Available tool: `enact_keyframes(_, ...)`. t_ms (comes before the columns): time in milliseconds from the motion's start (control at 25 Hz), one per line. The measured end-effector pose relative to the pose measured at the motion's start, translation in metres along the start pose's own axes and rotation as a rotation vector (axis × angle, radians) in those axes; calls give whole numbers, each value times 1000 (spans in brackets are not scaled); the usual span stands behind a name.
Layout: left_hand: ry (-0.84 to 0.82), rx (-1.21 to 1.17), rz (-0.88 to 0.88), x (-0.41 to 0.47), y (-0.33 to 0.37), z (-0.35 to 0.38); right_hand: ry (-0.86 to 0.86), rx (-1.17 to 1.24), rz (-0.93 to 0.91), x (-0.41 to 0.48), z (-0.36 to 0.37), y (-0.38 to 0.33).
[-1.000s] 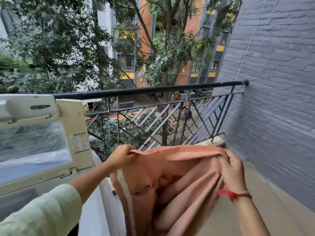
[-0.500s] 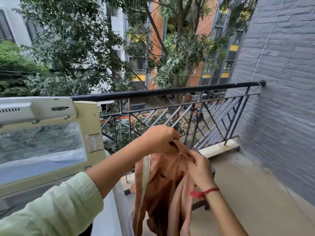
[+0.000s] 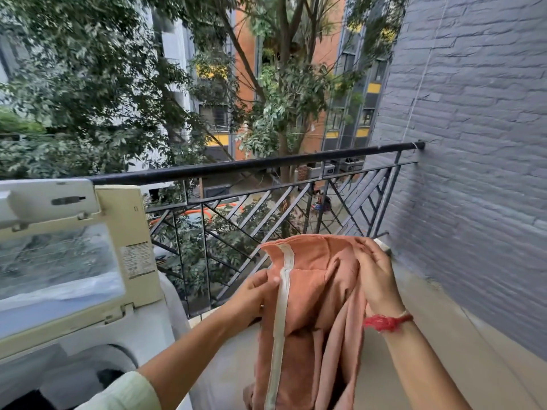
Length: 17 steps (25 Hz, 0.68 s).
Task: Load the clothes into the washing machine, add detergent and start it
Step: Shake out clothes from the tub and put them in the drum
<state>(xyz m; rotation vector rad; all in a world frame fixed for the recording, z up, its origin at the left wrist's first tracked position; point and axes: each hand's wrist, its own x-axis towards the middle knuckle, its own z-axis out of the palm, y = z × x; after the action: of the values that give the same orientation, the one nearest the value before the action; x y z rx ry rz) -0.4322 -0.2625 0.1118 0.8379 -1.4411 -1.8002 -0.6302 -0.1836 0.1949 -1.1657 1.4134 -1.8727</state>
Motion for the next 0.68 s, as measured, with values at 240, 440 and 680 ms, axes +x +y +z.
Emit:
enact_keyframes(240, -233, 627, 459, 15, 77, 17, -537, -205, 158, -16, -15, 20)
enact_keyframes(440, -212, 786, 500, 18, 106, 19, -98, -169, 29, -8, -3, 15)
enact_keyframes(680, -85, 591, 147, 10, 10, -4, -44, -281, -241, -4, 13, -16)
